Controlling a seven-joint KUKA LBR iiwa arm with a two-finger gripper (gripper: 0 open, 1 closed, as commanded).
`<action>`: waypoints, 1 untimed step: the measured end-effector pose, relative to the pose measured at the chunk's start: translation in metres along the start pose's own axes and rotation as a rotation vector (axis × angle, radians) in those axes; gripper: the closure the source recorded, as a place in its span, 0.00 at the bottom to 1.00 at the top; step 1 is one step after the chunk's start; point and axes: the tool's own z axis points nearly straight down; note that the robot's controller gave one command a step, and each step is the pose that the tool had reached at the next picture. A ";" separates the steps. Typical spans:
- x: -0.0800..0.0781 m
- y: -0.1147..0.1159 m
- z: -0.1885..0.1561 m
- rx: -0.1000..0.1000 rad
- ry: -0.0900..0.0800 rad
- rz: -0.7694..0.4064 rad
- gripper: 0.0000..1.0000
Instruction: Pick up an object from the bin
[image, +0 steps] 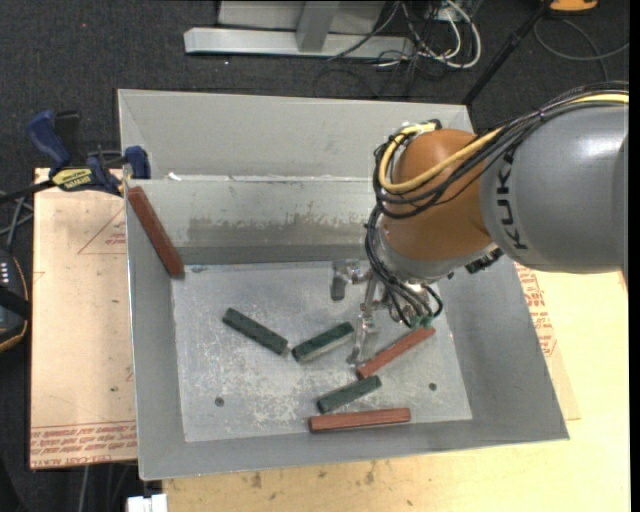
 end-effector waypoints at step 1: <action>0.032 -0.010 0.080 -0.002 0.002 0.013 1.00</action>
Offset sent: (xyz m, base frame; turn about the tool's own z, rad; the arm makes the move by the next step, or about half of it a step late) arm 0.0000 0.0000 0.0000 0.0000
